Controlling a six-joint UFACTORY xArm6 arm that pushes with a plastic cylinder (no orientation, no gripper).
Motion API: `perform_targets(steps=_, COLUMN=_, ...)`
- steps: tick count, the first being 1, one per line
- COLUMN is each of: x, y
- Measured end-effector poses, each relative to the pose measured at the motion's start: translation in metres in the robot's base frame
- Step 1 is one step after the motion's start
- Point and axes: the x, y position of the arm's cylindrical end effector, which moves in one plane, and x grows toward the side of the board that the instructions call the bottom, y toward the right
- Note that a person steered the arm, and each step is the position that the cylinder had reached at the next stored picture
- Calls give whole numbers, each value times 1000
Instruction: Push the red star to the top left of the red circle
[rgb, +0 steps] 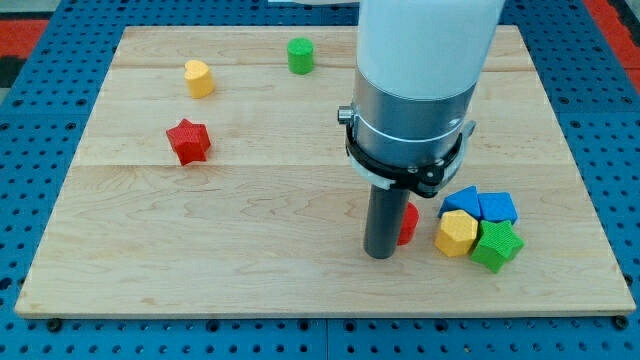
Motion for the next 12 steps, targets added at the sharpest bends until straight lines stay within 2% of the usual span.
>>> perform_targets(steps=1, x=-13, y=13)
perform_targets(steps=2, x=-7, y=9)
perform_targets(steps=3, x=-5, y=-65)
perform_targets(steps=4, x=-28, y=-111)
perform_targets(steps=6, x=-150, y=-122)
perform_targets(steps=7, x=-173, y=-190)
perform_targets(steps=8, x=-172, y=-253)
perform_targets(steps=9, x=-149, y=-269)
perform_targets(steps=10, x=-134, y=-237)
perform_targets(steps=12, x=-130, y=-130)
